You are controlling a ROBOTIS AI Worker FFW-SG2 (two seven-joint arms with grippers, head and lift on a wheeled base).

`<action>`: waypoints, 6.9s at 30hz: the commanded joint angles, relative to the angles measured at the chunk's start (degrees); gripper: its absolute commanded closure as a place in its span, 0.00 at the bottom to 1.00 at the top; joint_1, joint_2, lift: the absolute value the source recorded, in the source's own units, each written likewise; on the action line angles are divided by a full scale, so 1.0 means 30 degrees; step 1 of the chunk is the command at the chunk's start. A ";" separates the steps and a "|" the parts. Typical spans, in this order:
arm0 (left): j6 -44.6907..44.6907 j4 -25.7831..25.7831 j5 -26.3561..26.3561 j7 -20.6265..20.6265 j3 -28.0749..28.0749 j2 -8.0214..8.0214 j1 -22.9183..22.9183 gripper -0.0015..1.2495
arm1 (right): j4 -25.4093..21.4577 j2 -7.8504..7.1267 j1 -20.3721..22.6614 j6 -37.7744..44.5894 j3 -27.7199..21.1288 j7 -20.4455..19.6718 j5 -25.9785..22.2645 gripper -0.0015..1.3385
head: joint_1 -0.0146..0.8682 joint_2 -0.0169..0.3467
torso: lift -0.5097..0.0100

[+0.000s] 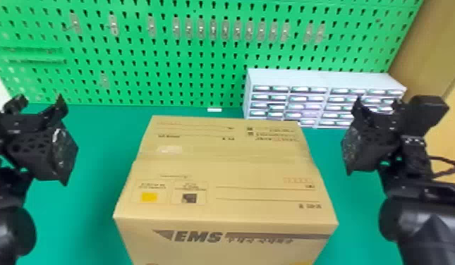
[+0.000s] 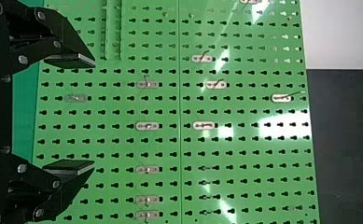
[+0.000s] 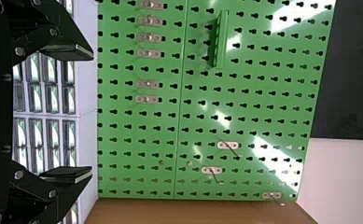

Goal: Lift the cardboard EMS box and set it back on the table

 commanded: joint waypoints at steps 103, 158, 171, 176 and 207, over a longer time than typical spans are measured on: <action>-0.0142 0.0002 0.0255 0.0002 0.0166 0.0000 0.0146 0.39 | 0.0351 0.0442 -0.0130 -0.0117 0.0284 0.0001 0.0663 0.44 | 0.78 0.00 | 0.80; -0.0582 0.1408 0.0548 -0.0028 -0.1416 0.0030 0.0205 0.40 | 0.6240 0.1556 -0.0746 -0.6240 0.0782 -0.0028 0.0282 0.45 | 0.78 0.00 | 0.80; -0.0552 0.1408 0.0519 -0.0028 -0.2002 0.0030 0.0059 0.40 | 0.7236 0.1937 -0.1507 -0.6533 0.2188 -0.0028 0.0458 0.45 | 0.78 0.00 | 0.80; -0.0552 0.1408 0.0431 -0.0028 -0.2148 0.0030 0.0029 0.40 | 0.7412 0.2100 -0.1654 -0.6533 0.2334 -0.0028 0.0458 0.45 | 0.78 0.00 | 0.80; -0.0523 0.1466 0.0197 0.0353 -0.2880 0.0030 0.0000 0.40 | 0.7646 0.2100 -0.1859 -0.6856 0.2920 -0.0234 0.1015 0.45 | 0.78 0.00 | 0.80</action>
